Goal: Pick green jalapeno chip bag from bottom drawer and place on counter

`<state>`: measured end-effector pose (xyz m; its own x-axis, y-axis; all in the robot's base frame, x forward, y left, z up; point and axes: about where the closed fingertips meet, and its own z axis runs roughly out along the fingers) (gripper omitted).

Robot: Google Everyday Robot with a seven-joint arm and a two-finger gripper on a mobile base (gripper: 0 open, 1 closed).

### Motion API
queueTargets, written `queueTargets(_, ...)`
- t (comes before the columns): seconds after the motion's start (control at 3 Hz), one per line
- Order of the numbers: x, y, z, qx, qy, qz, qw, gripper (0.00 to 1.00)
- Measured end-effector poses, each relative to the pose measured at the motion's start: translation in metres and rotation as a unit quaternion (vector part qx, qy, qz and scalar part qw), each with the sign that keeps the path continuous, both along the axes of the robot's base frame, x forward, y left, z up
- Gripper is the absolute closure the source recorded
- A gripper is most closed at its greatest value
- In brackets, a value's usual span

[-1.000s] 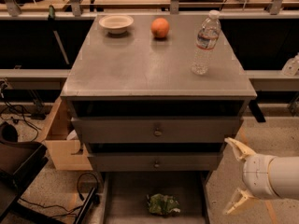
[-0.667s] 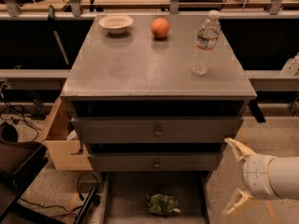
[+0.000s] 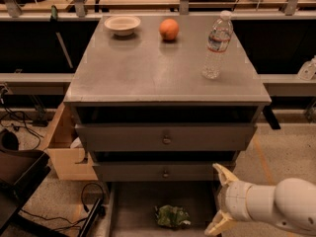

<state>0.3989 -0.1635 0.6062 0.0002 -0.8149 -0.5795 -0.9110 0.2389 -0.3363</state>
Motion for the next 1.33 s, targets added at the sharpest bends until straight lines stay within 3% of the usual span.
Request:
queueTargets(0.67, 0.024, 0.044, -0.136, 0.049, -0.009, -0.008, 0.9987, 0.00)
queueTargets(1.33, 0.040, 0.064, -0.254, 0.068, 0.028, -0.008, 0.9972, 0.00)
